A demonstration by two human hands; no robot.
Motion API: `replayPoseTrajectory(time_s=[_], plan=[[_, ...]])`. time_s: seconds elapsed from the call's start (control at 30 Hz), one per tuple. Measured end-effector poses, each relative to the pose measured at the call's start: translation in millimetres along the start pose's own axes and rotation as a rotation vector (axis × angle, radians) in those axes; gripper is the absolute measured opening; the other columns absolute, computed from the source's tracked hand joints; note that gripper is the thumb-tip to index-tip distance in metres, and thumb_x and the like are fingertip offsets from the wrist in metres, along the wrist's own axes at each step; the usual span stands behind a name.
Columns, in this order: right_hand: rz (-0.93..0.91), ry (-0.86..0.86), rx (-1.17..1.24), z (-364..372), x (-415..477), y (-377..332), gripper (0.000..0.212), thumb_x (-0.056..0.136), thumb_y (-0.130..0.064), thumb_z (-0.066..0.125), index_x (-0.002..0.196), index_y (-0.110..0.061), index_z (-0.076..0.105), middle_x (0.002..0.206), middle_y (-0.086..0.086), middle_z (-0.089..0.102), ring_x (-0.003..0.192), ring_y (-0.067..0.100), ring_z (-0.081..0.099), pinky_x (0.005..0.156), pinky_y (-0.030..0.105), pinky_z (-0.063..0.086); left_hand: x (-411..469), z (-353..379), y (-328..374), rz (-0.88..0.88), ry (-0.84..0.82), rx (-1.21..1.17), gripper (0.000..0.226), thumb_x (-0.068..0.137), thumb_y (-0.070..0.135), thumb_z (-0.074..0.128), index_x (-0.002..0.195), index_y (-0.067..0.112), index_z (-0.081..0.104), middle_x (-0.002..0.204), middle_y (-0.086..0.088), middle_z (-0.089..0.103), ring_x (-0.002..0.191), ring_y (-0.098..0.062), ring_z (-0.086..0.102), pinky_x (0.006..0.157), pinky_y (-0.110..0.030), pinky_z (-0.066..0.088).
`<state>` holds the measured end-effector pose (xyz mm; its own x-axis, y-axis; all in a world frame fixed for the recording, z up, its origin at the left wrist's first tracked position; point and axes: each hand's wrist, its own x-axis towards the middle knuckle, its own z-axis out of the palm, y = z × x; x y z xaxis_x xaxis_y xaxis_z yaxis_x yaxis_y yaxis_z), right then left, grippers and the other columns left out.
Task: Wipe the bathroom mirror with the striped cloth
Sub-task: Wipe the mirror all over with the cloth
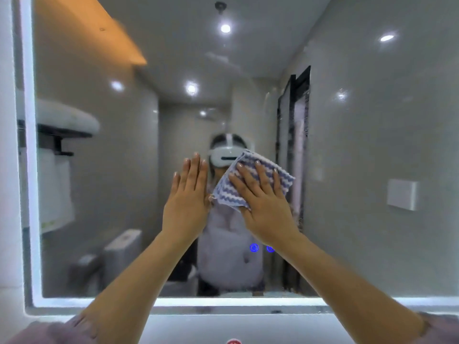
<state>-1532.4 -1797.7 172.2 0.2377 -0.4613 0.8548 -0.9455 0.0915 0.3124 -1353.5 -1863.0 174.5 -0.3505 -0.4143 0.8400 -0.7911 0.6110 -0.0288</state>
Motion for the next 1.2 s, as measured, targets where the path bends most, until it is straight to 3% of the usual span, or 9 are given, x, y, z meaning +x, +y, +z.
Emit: replayPoseTrajectory(time_s=[0.1, 0.2, 0.3, 0.4, 0.5, 0.63, 0.93, 1.0, 1.2], plan=[[-0.157, -0.089, -0.06, 16.3, -28.1, -11.8, 0.063, 0.09, -0.036, 0.037, 0.15, -0.03, 0.021, 0.159, -0.003, 0.017, 0.147, 0.031, 0.008, 0.116, 0.053, 0.003, -0.2, 2.7, -2.2, 0.006, 0.002, -0.013, 0.066, 0.096, 0.041, 0.017, 0.143, 0.013, -0.021, 0.15, -0.004, -0.029, 0.141, -0.021, -0.024, 0.119, -0.038, -0.005], [-0.423, -0.168, -0.102, 31.6, -73.3, -20.1, 0.064, 0.083, -0.037, 0.041, 0.146, -0.034, 0.028, 0.155, -0.008, 0.027, 0.146, 0.025, 0.012, 0.115, 0.052, 0.007, -0.6, 6.4, -3.9, 0.009, 0.02, -0.008, 0.066, 0.099, 0.036, 0.024, 0.144, 0.013, -0.019, 0.152, -0.005, -0.027, 0.141, -0.021, -0.024, 0.119, -0.039, -0.004], [-0.496, -0.185, -0.107, 34.8, -93.1, -21.1, 0.066, 0.08, -0.036, 0.048, 0.144, -0.033, 0.034, 0.153, -0.012, 0.032, 0.145, 0.019, 0.018, 0.117, 0.048, 0.009, 0.3, 7.4, -3.5, -0.001, 0.03, -0.005, 0.068, 0.099, 0.034, 0.028, 0.144, 0.013, -0.019, 0.151, -0.004, -0.027, 0.141, -0.021, -0.023, 0.119, -0.04, -0.003], [-0.272, -0.097, -0.11, 30.6, -67.2, -17.2, 0.068, 0.084, -0.04, 0.049, 0.148, -0.032, 0.026, 0.154, -0.01, 0.028, 0.144, 0.021, 0.018, 0.116, 0.048, 0.012, 1.4, 6.7, -3.8, 0.003, 0.016, -0.012, 0.068, 0.098, 0.035, 0.026, 0.142, 0.014, -0.022, 0.15, -0.003, -0.03, 0.141, -0.021, -0.024, 0.119, -0.04, -0.004], [-0.017, -0.026, -0.022, 20.4, -28.1, -16.5, 0.057, 0.097, -0.044, 0.028, 0.15, -0.028, 0.019, 0.157, -0.006, 0.016, 0.146, 0.025, 0.01, 0.116, 0.05, 0.009, 0.4, 5.9, -3.0, -0.003, 0.003, -0.025, 0.067, 0.097, 0.041, 0.018, 0.143, 0.014, -0.022, 0.15, -0.004, -0.03, 0.141, -0.021, -0.024, 0.119, -0.039, -0.005], [0.052, -0.02, -0.015, 25.4, -20.9, -26.7, 0.059, 0.097, -0.038, 0.031, 0.152, -0.024, 0.014, 0.16, -0.003, 0.013, 0.148, 0.025, 0.005, 0.117, 0.054, 0.007, 0.4, 6.0, -2.3, 0.006, 0.014, -0.029, 0.068, 0.093, 0.048, 0.01, 0.143, 0.014, -0.022, 0.15, -0.002, -0.03, 0.141, -0.02, -0.024, 0.118, -0.038, -0.006], [-0.519, -0.214, -0.146, 40.3, -103.3, -30.6, 0.07, 0.078, -0.037, 0.049, 0.146, -0.03, 0.033, 0.153, -0.011, 0.032, 0.143, 0.018, 0.026, 0.115, 0.047, 0.013, 0.9, 9.4, -3.4, -0.002, 0.051, -0.003, 0.068, 0.098, 0.033, 0.029, 0.144, 0.012, -0.017, 0.152, -0.004, -0.024, 0.143, -0.022, -0.018, 0.12, -0.041, 0.0], [-0.456, -0.16, -0.187, 32.4, -78.0, -17.2, 0.068, 0.08, -0.042, 0.053, 0.145, -0.032, 0.034, 0.151, -0.01, 0.037, 0.142, 0.018, 0.029, 0.113, 0.048, 0.016, 1.1, 8.6, -3.6, 0.003, 0.039, 0.004, 0.067, 0.099, 0.033, 0.028, 0.144, 0.011, -0.017, 0.152, -0.005, -0.025, 0.143, -0.023, -0.018, 0.12, -0.041, 0.001], [-0.034, -0.005, -0.111, 0.1, -1.7, 6.3, 0.057, 0.095, -0.04, 0.026, 0.149, -0.021, 0.03, 0.156, -0.003, 0.027, 0.145, 0.023, 0.021, 0.116, 0.051, 0.012, -0.7, 5.7, -0.1, -0.011, 0.013, -0.004, 0.065, 0.099, 0.036, 0.022, 0.144, 0.012, -0.02, 0.151, -0.004, -0.028, 0.143, -0.022, -0.022, 0.12, -0.039, -0.004]])
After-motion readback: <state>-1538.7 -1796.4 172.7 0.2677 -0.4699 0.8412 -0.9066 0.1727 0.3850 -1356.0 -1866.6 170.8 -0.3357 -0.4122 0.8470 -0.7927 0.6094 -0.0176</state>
